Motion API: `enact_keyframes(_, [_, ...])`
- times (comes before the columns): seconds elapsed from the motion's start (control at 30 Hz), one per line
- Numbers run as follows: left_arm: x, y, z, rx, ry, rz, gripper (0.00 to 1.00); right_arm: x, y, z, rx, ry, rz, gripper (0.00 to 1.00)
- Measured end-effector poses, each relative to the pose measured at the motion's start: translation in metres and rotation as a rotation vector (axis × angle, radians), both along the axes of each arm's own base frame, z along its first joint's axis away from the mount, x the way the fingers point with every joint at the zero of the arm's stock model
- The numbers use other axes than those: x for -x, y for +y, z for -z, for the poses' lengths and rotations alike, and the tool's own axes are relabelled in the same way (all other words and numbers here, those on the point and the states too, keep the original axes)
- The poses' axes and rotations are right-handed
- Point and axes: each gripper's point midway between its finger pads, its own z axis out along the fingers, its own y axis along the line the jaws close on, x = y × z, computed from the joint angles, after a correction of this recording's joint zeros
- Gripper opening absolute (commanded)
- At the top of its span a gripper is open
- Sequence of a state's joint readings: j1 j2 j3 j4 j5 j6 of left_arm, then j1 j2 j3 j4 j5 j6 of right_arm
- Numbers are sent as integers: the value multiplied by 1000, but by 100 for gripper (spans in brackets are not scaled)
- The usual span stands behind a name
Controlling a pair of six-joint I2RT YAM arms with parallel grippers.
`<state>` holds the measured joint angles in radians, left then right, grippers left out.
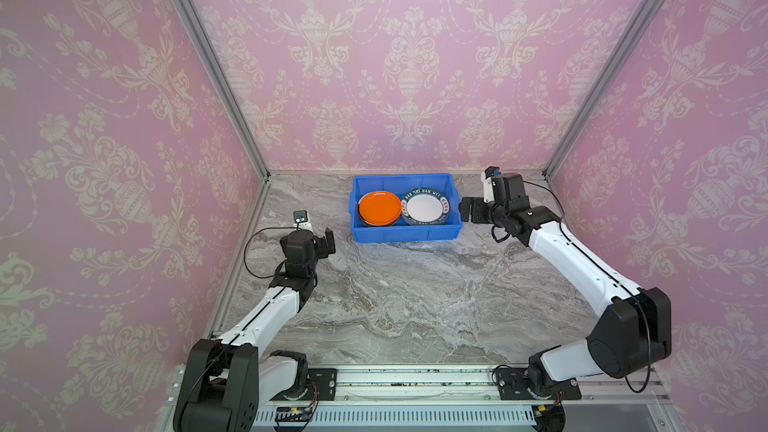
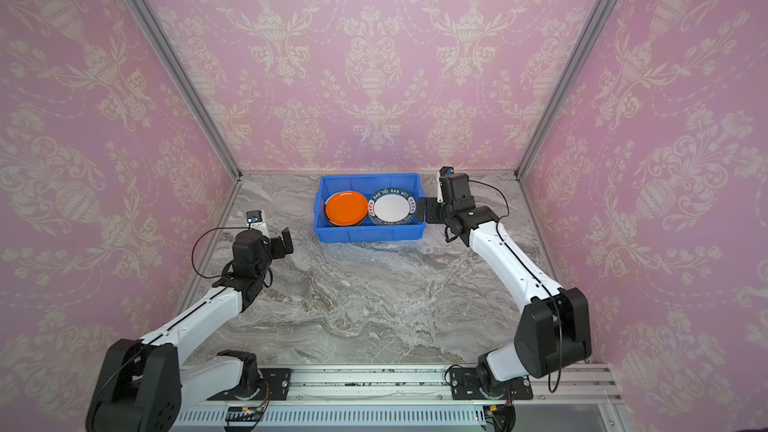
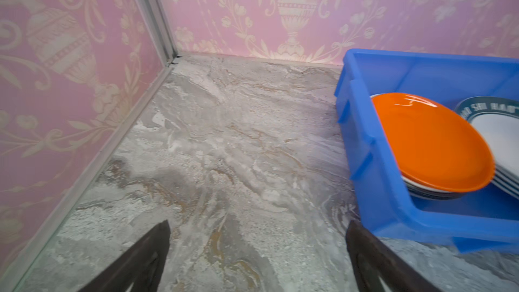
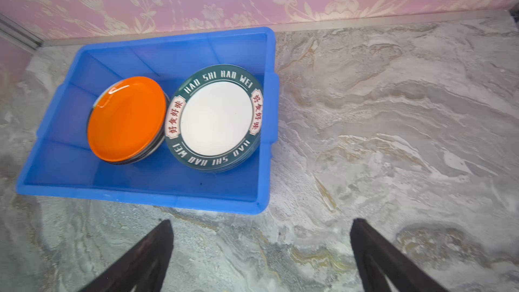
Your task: Place the plates into the plastic bin on the countertop
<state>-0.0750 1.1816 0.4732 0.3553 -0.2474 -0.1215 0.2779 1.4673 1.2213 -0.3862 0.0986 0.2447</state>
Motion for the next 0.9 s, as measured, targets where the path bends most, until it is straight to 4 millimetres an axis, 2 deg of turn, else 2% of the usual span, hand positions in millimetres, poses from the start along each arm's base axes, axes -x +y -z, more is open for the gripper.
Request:
enact_keyframes(0.1, [1, 29, 22, -19, 13, -88, 99, 2, -13, 21, 59, 8, 42, 100])
enact_keyframes(0.17, [3, 33, 45, -19, 15, -98, 99, 8, -25, 42, 91, 22, 76, 100])
enact_keyframes(0.27, [13, 33, 80, -21, 58, -86, 99, 22, -51, 62, 129, 1, 134, 100])
enact_keyframes(0.33, [11, 37, 86, -13, 30, -93, 99, 31, -72, 64, 152, -41, 183, 100])
enact_keyframes(0.43, [7, 40, 99, -3, 7, -90, 99, 38, -100, 55, 182, -126, 262, 100])
enact_keyframes(0.5, [7, 39, 96, 1, -2, -82, 99, 37, -114, 54, 191, -175, 304, 100])
enact_keyframes(0.57, [-2, 37, 82, 4, -61, -64, 99, 37, -123, 67, 190, -215, 332, 100])
enact_keyframes(0.63, [-5, 35, 75, 5, -90, -54, 99, 41, -130, 98, 198, -232, 341, 100])
enact_keyframes(0.73, [-8, 35, 66, 5, -132, -52, 99, 62, -131, 159, 218, -155, 310, 100])
enact_keyframes(0.77, [-8, 35, 66, 5, -136, -52, 99, 67, -130, 169, 220, -137, 293, 100])
enact_keyframes(0.83, [-9, 35, 65, 5, -139, -51, 99, 62, -125, 168, 204, -165, 260, 100])
enact_keyframes(0.9, [-10, 34, 65, 6, -137, -47, 99, 49, -119, 155, 176, -239, 236, 100])
